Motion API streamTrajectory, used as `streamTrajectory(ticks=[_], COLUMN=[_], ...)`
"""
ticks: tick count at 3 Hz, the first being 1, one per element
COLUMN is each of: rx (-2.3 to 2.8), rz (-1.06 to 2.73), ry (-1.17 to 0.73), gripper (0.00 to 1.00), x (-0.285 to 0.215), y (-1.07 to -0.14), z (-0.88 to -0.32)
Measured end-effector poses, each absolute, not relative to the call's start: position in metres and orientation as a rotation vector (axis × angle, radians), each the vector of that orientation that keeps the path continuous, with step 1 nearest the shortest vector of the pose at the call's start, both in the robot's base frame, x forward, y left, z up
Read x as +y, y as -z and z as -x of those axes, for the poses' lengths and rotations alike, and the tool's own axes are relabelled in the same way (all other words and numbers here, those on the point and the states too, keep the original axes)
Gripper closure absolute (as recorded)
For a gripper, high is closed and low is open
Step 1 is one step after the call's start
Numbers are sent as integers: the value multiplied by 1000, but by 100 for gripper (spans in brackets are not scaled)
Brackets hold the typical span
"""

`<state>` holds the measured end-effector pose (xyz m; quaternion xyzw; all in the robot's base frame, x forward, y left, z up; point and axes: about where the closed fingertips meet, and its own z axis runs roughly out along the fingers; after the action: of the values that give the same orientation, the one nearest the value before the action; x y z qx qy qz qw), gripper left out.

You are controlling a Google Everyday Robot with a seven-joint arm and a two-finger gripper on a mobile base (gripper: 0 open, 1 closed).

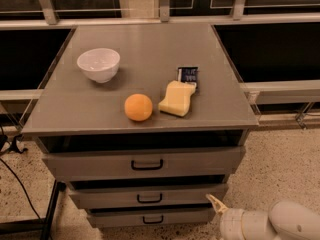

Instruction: Open middle drawer

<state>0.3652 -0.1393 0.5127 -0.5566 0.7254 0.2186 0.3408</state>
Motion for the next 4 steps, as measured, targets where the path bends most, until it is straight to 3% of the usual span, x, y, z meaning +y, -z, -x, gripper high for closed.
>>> streamTrajectory(ticks=[2, 4], rx=[1975, 1970], rz=[1622, 1631], ry=[-505, -477], gripper=[0, 0], x=[-117, -118], y=[-473, -472], z=[-401, -403])
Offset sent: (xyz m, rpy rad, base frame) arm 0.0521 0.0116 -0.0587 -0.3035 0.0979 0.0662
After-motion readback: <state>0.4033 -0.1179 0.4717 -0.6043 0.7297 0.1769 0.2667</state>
